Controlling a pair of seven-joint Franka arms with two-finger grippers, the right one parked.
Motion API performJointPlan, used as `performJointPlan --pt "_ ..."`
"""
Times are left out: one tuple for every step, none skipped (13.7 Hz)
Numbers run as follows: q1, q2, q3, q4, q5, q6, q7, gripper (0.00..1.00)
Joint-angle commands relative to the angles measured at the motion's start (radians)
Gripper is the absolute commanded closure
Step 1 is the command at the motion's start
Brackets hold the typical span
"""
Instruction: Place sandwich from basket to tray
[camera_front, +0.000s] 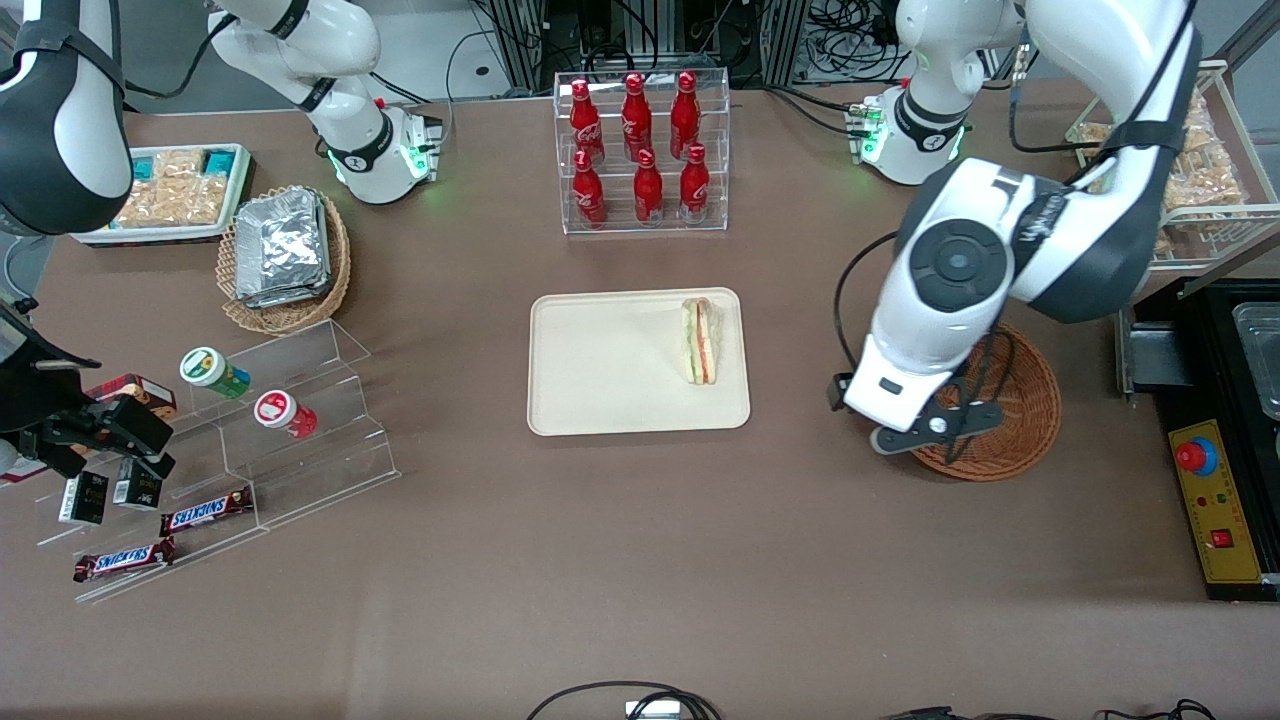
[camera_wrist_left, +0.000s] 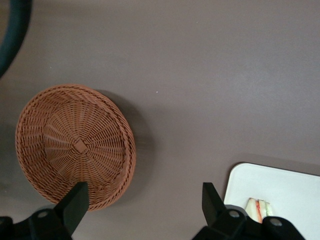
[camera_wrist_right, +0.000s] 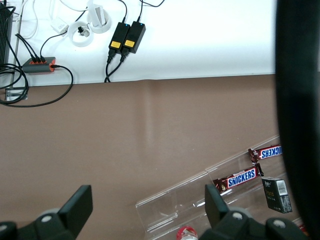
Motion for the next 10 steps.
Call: performJointPlan --pt "0.001 -0.095 0.094 -0.007 -0.103 -0.031 0.142 0.0" --pt "-0.002 -0.131 0.142 -0.013 -0.151 -0.046 0.222 0.0" --pt "-0.002 -0.16 0.187 -0.01 -0.187 -0.089 0.309 0.0" --pt "-0.002 -0.191 0.225 -0.01 -0.215 -0.124 0.389 0.0" --pt "-0.002 -0.215 0.257 -0.013 -0.238 -0.152 0.455 0.0" --pt "-0.002 -0.237 0.287 -0.014 -0.252 -0.184 0.515 0.0" --pt "-0.002 -0.258 0.313 -0.014 -0.264 -0.212 0.571 0.0" --pt "-0.002 -0.284 0.34 -0.014 -0.277 -0.241 0.62 0.0" --pt "-0.001 -0.307 0.366 -0.015 -0.277 -0.27 0.663 0.0" --pt "-0.001 -0.329 0.389 -0.017 -0.277 -0.286 0.71 0.0"
